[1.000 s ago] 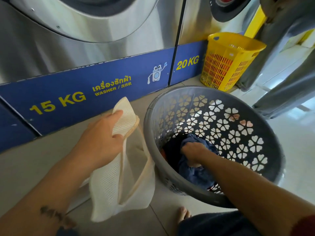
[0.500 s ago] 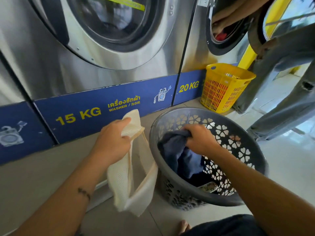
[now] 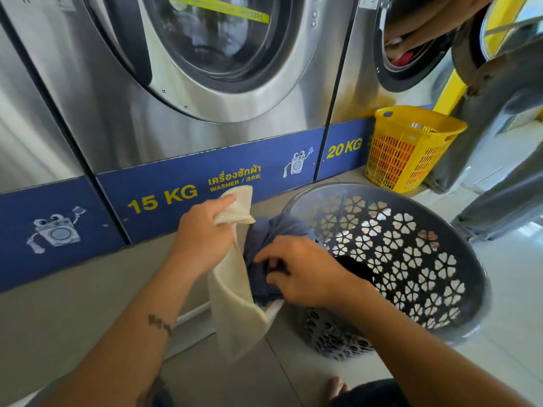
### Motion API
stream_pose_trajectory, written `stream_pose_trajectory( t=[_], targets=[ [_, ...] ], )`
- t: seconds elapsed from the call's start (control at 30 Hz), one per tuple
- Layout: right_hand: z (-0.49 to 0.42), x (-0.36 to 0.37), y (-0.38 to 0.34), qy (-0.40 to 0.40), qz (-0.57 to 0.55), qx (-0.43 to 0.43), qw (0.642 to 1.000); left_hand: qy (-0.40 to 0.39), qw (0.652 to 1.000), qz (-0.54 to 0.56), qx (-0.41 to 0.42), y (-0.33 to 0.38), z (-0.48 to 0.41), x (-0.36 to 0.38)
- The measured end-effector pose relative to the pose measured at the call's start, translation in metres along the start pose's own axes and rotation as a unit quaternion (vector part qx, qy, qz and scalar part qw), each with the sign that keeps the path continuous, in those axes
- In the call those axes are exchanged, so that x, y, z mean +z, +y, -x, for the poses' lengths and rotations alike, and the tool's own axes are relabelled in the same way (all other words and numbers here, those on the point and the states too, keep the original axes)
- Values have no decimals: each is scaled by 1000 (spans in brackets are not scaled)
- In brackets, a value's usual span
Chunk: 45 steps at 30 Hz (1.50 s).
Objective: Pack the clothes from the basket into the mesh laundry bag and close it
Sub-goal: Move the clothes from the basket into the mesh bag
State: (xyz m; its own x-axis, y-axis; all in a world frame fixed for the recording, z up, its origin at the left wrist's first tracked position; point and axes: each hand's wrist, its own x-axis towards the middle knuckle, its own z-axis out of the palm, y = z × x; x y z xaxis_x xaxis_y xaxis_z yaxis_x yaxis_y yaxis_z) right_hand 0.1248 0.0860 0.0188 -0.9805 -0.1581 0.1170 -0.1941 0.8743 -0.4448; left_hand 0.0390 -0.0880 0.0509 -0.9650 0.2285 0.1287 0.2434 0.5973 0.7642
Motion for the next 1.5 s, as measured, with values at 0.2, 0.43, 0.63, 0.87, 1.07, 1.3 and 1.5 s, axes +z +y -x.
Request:
stream_pose_trajectory(
  t=[0.2, 0.43, 0.63, 0.87, 1.07, 1.3, 1.5],
  targets=[
    [3, -5, 46, 20, -70, 179, 981, -5, 1000, -20, 22, -2, -2, 5],
    [3, 2, 41, 96, -126, 166, 973, -7, 1000, -19, 10, 3, -1, 11],
    [4, -2, -18, 63, 97, 17, 993, -3, 999, 54, 7, 9, 0, 4],
    [12, 6, 15, -26, 81, 76, 993, -14, 999, -26, 15, 0, 7, 3],
    [15, 31, 35, -46, 168, 91, 980, -38, 999, -11, 15, 4, 11, 6],
    [5, 41, 18, 114, 199, 35, 973, -77, 997, 21, -4, 0, 13, 3],
    [6, 35, -7, 200, 75, -58, 975, -124, 987, 98, 8, -5, 29, -11]
  ],
)
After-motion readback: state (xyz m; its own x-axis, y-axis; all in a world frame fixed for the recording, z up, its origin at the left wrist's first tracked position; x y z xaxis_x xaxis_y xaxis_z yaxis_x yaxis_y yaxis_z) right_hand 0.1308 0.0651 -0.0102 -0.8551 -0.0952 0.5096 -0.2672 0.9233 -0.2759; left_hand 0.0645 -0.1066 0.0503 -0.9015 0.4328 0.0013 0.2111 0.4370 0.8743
